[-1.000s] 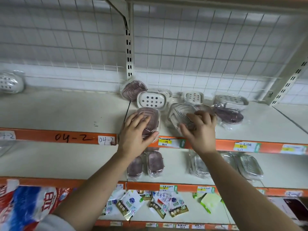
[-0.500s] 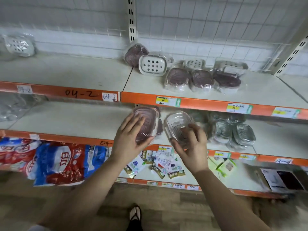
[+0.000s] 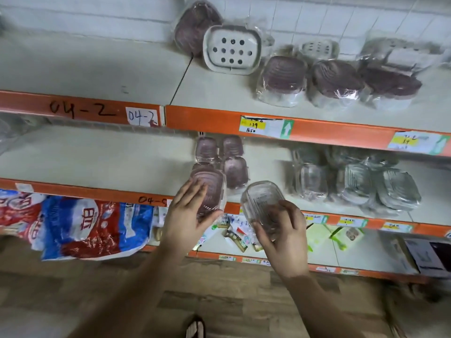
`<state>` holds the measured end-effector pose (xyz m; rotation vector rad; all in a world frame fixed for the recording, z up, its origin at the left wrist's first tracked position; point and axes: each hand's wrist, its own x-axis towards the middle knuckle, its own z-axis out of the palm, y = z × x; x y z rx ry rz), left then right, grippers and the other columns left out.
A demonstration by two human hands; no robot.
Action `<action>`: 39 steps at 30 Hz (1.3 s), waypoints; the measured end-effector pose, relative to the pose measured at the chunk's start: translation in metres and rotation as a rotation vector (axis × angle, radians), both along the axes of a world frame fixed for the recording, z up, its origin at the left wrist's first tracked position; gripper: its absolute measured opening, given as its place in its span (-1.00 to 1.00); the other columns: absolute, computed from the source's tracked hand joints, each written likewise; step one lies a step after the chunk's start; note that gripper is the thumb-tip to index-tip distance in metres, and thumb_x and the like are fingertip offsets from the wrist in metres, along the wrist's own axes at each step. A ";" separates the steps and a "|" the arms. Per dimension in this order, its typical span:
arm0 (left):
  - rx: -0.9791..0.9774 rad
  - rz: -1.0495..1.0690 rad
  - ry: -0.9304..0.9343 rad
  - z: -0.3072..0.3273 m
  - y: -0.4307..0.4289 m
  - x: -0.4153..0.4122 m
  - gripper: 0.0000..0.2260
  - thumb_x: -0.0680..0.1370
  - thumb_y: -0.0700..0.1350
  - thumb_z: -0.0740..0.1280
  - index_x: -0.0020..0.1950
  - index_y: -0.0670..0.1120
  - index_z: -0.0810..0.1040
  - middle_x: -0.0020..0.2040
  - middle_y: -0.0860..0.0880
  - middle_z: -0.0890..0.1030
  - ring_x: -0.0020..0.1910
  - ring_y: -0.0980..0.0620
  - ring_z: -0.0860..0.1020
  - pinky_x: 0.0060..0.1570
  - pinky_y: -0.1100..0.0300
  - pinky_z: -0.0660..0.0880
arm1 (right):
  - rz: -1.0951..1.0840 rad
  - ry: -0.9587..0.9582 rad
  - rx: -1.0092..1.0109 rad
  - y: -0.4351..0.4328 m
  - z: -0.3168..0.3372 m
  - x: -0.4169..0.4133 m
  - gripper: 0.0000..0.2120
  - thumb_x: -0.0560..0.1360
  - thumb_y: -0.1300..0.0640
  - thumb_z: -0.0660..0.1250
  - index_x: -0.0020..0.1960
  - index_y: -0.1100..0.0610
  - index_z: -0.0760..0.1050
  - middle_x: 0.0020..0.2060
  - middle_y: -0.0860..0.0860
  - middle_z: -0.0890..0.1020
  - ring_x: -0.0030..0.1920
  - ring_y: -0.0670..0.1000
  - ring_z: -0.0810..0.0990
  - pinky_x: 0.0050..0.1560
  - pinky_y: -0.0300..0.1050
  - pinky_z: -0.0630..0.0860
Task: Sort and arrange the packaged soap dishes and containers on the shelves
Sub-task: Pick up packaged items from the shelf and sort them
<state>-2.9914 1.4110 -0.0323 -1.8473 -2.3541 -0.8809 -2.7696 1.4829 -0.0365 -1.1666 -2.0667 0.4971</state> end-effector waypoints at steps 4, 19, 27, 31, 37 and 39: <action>-0.028 0.013 -0.045 -0.033 0.030 -0.018 -0.30 0.51 0.29 0.17 0.36 -0.27 0.48 0.38 -0.18 0.47 0.43 -0.15 0.36 0.42 -0.02 0.27 | -0.036 0.035 -0.013 0.020 -0.030 -0.022 -0.57 0.45 -0.14 0.34 0.08 0.20 0.57 0.21 0.14 0.49 0.24 0.17 0.44 0.21 0.05 0.43; -0.145 0.002 0.137 -0.097 0.169 -0.116 -0.31 0.54 0.23 0.21 0.47 -0.25 0.33 0.48 -0.21 0.34 0.51 -0.14 0.21 0.51 0.10 0.07 | -0.149 0.131 0.077 0.100 -0.086 -0.097 -0.62 0.45 -0.05 0.40 0.10 0.22 0.55 0.22 0.17 0.46 0.21 0.24 0.48 0.18 0.23 0.46; -0.137 0.025 0.146 -0.100 0.224 -0.135 -0.35 0.58 0.20 0.19 0.48 -0.26 0.31 0.48 -0.22 0.33 0.51 -0.15 0.19 0.49 0.10 0.09 | -0.173 0.099 0.069 0.108 -0.098 -0.097 -0.65 0.45 0.01 0.44 0.11 0.22 0.55 0.22 0.17 0.46 0.19 0.25 0.48 0.14 0.23 0.48; -0.327 0.032 0.226 -0.106 0.239 -0.137 -0.32 0.60 0.26 0.01 0.57 -0.16 0.10 0.58 -0.12 0.11 0.57 -0.09 -0.02 0.52 -0.02 -0.08 | -0.165 0.072 0.082 0.107 -0.101 -0.097 -0.66 0.44 0.02 0.44 0.09 0.24 0.56 0.19 0.18 0.48 0.19 0.25 0.47 0.15 0.21 0.46; -0.429 0.041 0.258 -0.118 0.226 -0.137 -0.35 0.60 0.27 -0.21 0.59 -0.06 -0.12 0.60 -0.03 -0.06 0.57 -0.01 -0.16 0.47 -0.11 -0.27 | -0.144 0.072 0.072 0.104 -0.103 -0.095 -0.65 0.44 0.03 0.45 0.09 0.26 0.55 0.18 0.20 0.49 0.16 0.26 0.48 0.14 0.23 0.45; -0.366 0.036 0.249 -0.118 0.209 -0.135 -0.39 0.63 0.23 -0.15 0.59 -0.08 -0.03 0.60 -0.06 0.04 0.58 -0.02 -0.04 0.50 -0.04 -0.20 | -0.138 0.088 0.042 0.101 -0.100 -0.094 -0.65 0.44 0.03 0.46 0.10 0.24 0.55 0.19 0.18 0.47 0.18 0.25 0.48 0.14 0.23 0.46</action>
